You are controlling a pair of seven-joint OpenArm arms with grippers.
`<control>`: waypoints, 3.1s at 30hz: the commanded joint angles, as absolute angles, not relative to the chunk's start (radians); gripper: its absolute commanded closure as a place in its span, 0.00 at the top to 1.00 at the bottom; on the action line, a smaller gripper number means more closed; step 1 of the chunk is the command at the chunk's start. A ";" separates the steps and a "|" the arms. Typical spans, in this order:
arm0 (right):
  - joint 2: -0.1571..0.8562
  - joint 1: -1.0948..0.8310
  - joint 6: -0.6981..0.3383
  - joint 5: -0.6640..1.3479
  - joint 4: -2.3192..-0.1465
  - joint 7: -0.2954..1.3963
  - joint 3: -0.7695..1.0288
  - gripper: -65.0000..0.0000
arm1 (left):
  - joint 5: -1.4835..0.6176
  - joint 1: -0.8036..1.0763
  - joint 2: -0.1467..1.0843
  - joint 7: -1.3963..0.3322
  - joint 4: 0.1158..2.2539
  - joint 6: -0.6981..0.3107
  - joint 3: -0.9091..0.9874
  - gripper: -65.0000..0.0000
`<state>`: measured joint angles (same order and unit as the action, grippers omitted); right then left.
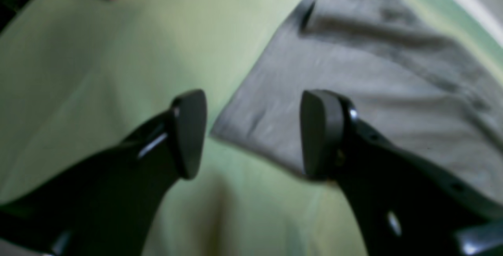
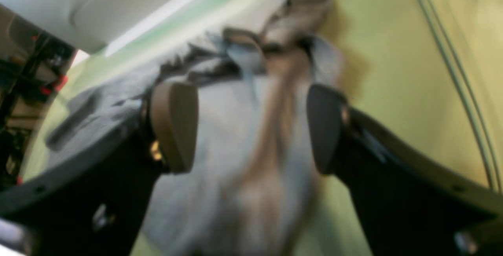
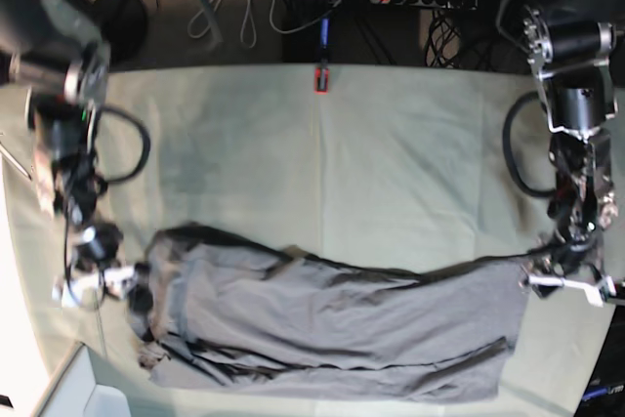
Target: Layout the t-shirt on the table in an organized manner, then fold the t-shirt properly
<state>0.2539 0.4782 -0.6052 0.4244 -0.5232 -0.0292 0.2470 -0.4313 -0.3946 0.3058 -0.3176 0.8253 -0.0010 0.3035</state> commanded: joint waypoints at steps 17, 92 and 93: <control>0.163 0.156 -0.622 0.438 -0.923 0.036 0.246 0.67 | -0.430 -0.582 0.323 0.114 0.328 -0.005 0.081 0.57; 0.142 -0.137 -0.621 0.441 -1.273 0.151 0.265 0.01 | -0.426 -0.530 0.217 0.193 0.297 -0.005 0.053 0.26; 0.142 -0.142 -0.621 0.441 -1.273 0.151 0.265 0.01 | -0.426 -0.530 0.217 0.193 0.297 -0.005 0.053 0.16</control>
